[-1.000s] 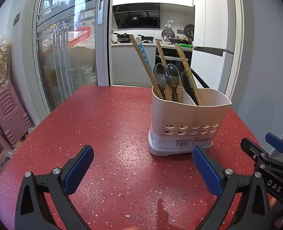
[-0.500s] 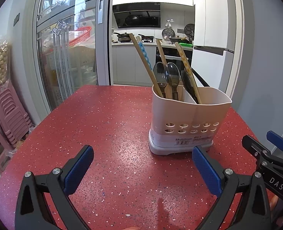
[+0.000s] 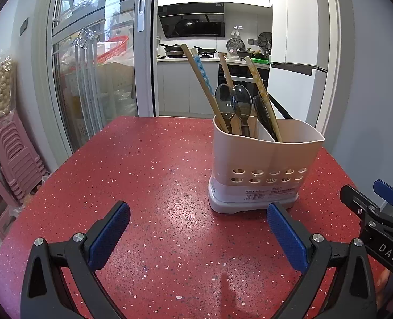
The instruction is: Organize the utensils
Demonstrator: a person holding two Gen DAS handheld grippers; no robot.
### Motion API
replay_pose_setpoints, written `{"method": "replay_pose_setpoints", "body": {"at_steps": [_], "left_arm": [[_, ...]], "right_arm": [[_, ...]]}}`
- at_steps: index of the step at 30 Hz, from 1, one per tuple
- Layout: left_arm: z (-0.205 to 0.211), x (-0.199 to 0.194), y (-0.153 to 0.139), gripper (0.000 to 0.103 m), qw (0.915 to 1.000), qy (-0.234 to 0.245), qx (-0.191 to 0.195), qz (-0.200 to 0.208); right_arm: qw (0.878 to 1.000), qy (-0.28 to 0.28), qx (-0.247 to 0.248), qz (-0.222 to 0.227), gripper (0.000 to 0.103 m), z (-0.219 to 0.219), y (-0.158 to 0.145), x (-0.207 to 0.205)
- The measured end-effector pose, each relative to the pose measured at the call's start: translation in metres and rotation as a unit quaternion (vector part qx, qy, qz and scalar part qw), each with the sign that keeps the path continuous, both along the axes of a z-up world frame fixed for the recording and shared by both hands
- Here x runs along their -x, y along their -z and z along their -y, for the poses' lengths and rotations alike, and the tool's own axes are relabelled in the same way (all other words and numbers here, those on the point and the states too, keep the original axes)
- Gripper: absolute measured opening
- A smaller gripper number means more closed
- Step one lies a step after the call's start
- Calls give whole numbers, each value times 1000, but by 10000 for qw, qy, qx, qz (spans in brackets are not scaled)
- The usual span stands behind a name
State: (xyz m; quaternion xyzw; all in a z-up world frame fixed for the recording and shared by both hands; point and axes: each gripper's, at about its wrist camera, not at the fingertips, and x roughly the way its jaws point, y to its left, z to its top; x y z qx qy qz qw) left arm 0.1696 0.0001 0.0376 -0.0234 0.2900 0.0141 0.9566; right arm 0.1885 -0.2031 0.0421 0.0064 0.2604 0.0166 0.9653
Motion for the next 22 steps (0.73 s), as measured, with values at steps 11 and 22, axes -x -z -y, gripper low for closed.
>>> {"method": "replay_pose_setpoints", "body": {"at_steps": [11, 22], "left_arm": [[-3, -1, 1, 103, 10000, 6, 36, -35], [0, 0, 2, 103, 9999, 87, -27, -49]], "right_arm": [[10000, -10, 11, -14, 88, 0, 0, -2], [10000, 0, 4, -16, 88, 0, 0, -2]]}}
